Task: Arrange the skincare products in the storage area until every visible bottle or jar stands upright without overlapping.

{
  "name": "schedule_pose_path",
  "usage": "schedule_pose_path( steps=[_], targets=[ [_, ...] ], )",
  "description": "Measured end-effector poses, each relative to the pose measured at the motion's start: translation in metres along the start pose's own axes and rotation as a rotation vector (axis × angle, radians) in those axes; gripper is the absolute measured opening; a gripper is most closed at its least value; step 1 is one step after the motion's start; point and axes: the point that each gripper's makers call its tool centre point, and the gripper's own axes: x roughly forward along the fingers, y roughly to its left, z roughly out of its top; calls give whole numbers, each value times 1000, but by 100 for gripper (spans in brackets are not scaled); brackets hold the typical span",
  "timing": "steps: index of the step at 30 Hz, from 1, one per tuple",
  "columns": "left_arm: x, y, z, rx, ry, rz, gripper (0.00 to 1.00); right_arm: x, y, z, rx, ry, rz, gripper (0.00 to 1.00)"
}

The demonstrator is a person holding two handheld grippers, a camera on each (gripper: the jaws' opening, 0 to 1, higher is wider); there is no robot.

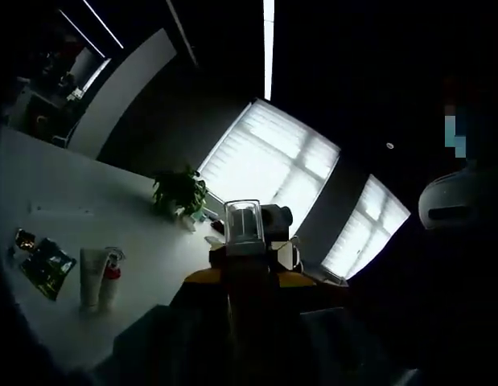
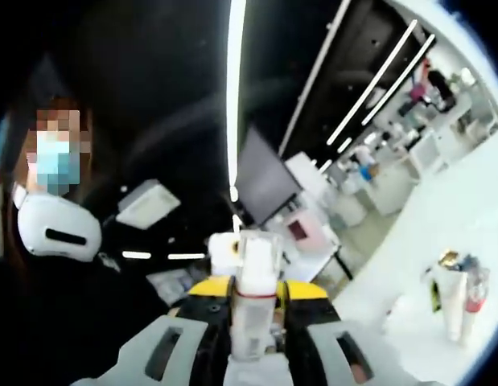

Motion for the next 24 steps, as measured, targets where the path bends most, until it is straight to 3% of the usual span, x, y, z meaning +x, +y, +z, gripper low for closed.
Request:
schedule_pose_path(
  steps=[7,20,24],
  targets=[
    [-2,-1,3,9,-8,-9,16,-2,6,6,-15,-10,21,13],
    [9,-13,-6,33,23,18,19,0,19,8,-237,34,25,11],
    [14,-11,-26,87,117,58,24,3,25,13,-288,27,48,11]
  ],
)
